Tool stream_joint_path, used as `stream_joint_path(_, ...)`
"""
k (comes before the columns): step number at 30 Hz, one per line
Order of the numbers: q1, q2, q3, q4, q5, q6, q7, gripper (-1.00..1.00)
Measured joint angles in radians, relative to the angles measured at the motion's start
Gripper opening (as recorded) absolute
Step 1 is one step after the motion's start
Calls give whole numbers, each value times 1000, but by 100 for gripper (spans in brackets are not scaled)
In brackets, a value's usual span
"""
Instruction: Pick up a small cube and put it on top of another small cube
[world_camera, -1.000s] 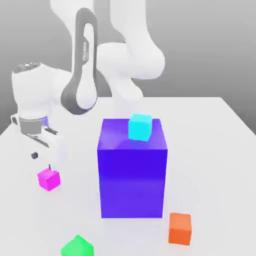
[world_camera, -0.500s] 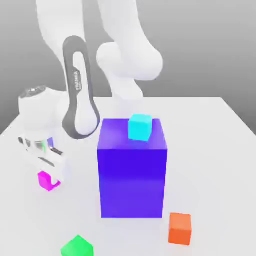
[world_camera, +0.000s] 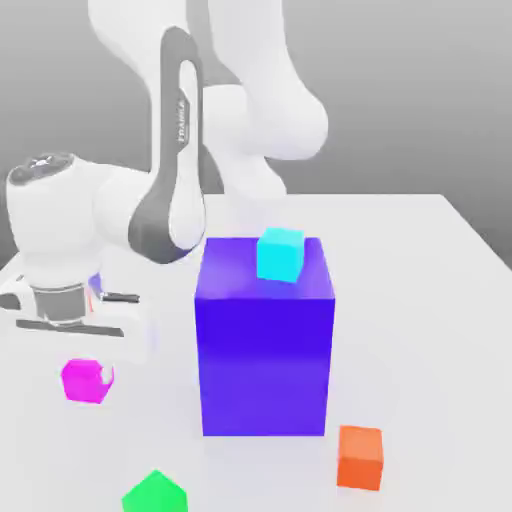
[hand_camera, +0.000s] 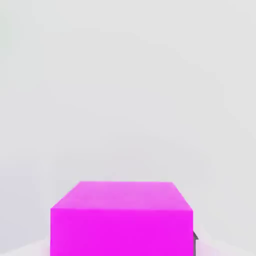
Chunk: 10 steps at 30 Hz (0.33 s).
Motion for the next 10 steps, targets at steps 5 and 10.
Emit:
stream_joint_path(5,6,93,126,144,-37,-56,-278,-100)
stream_joint_path(10,-12,151,239,253,-91,-113,-581,-100)
